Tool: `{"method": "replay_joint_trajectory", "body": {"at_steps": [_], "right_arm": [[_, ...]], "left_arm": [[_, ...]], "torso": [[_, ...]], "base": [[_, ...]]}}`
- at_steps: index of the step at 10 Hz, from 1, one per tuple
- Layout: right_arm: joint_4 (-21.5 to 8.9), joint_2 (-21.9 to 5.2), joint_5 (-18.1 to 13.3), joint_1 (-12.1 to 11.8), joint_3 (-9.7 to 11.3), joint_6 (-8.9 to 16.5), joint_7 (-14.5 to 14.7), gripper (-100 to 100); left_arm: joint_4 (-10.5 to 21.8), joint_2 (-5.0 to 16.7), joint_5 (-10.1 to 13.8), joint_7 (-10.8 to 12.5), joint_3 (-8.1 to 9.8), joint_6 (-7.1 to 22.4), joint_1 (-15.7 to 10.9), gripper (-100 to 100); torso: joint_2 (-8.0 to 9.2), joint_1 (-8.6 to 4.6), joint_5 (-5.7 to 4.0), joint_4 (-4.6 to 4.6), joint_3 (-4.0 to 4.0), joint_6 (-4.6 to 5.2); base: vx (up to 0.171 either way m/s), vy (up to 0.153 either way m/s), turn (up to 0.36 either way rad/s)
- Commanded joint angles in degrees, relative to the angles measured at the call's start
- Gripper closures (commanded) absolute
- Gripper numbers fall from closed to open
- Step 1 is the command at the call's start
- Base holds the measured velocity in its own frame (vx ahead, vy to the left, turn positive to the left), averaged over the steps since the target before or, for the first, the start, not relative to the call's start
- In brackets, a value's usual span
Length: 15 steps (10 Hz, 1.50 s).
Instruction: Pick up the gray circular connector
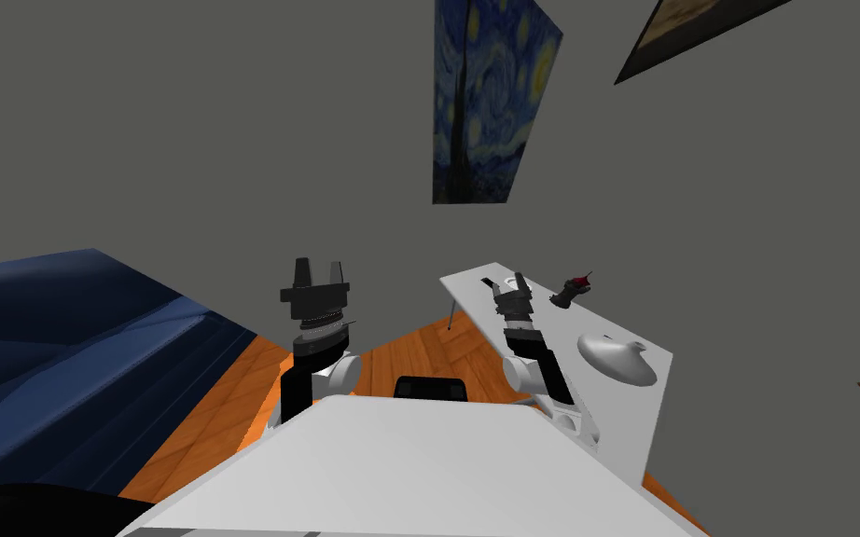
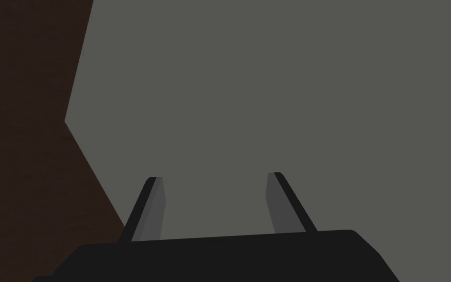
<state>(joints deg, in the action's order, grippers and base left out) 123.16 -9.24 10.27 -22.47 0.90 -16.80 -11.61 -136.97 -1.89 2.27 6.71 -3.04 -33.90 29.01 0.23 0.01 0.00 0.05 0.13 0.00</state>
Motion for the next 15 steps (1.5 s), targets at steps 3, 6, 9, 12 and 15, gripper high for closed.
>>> {"method": "replay_joint_trajectory", "body": {"at_steps": [3, 6, 9, 12, 15], "right_arm": [[-2.58, -2.61, 4.7, 2.19, -0.67, 4.01, -6.03, -100], [-3.79, -3.52, 6.82, 3.19, -1.02, 5.8, -9.84, -100], [-6.46, -5.17, 11.32, 5.36, -1.78, 9.75, -14.83, -100], [-7.92, -5.95, 13.67, 6.52, -2.18, 11.9, -19.65, -100], [-11.11, -7.5, 18.44, 8.91, -3.01, 16.53, -24.66, -100]], "left_arm": [[0.0, 0.0, 0.0, 0.0, 0.0, 0.0, 0.0, 0], [0.0, 0.0, 0.0, 0.0, 0.0, 0.0, 0.0, 0], [0.0, 0.0, 0.0, 0.0, 0.0, 0.0, 0.0, 0], [0.0, 0.0, 0.0, 0.0, 0.0, 0.0, 0.0, 0], [0.0, 0.0, 0.0, 0.0, 0.0, 0.0, 0.0, 0]], "torso": [[0.0, 0.03, 0.01, 0.0, 0.0, -0.01], [-0.03, 0.02, 0.0, -0.01, -0.02, 0.0], [-0.04, 0.0, 0.0, -0.01, -0.02, -0.01], [-0.03, 0.01, 0.0, -0.01, -0.02, 0.0], [-0.07, 0.04, 0.01, -0.01, -0.03, -0.01]], "base": [[-0.067, 0.011, -0.051], [-0.052, 0.008, -0.034], [-0.055, 0.003, -0.045], [-0.052, 0.005, -0.035], [-0.048, 0.006, -0.042]]}}
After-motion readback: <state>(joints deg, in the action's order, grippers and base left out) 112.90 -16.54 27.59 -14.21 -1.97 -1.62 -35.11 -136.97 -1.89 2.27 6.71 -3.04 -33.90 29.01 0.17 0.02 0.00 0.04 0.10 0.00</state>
